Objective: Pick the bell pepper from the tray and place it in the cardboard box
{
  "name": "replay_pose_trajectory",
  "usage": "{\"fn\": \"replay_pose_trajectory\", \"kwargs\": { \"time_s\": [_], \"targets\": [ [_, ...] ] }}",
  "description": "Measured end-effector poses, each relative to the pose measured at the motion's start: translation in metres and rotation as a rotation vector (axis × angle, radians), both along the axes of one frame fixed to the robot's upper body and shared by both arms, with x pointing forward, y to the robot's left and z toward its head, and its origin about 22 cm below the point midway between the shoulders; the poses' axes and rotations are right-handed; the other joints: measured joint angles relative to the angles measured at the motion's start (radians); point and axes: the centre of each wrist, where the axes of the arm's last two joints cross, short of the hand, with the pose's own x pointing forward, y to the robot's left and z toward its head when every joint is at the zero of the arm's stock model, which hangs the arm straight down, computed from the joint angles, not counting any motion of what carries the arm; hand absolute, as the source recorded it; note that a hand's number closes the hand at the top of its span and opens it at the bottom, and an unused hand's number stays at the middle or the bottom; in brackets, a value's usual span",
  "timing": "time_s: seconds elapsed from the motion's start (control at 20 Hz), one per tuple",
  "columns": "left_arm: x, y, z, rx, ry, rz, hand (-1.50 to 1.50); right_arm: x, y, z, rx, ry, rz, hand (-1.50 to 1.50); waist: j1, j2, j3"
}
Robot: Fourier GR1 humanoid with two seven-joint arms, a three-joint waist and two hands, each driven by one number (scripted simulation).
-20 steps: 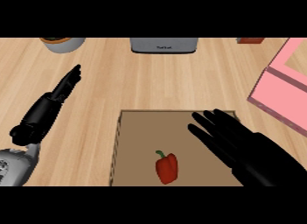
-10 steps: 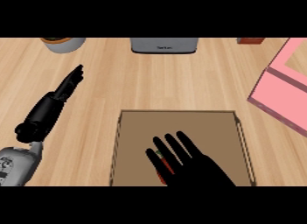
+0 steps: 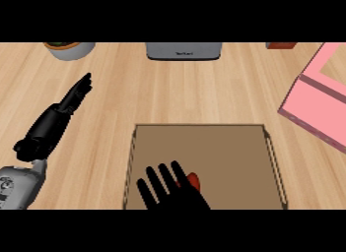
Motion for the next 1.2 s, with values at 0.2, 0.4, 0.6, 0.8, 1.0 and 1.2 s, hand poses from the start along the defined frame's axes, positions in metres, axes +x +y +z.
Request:
{"fn": "replay_pose_trajectory", "kwargs": {
  "time_s": [0.2, 0.4, 0.6, 0.8, 1.0, 1.2],
  "targets": [
    [0.000, 0.002, 0.003, 0.004, 0.007, -0.003, 0.00, -0.004, 0.011, -0.010, -0.045, -0.018, -0.016, -1.50, -0.001, 0.000, 0.001],
    [0.003, 0.004, 0.006, 0.003, 0.002, -0.003, 0.00, -0.002, 0.016, -0.017, -0.082, -0.051, -0.042, -1.50, -0.002, 0.001, 0.001],
    [0.000, 0.000, 0.004, 0.001, -0.002, -0.003, 0.00, 0.001, 0.022, -0.023, -0.109, -0.057, -0.056, -1.50, 0.000, 0.002, 0.001],
    [-0.005, -0.003, 0.002, 0.000, 0.005, -0.009, 0.00, 0.005, 0.021, -0.031, -0.152, -0.071, -0.078, -1.50, 0.000, 0.002, 0.001],
    [-0.002, 0.000, 0.007, 0.001, 0.001, -0.005, 0.00, 0.013, 0.022, -0.044, -0.201, -0.080, -0.111, -1.50, 0.001, 0.003, 0.002],
    [-0.004, 0.000, 0.000, 0.000, 0.002, -0.006, 0.00, 0.017, 0.021, -0.051, -0.219, -0.080, -0.128, -1.50, 0.001, 0.003, 0.002]
  ]
}}
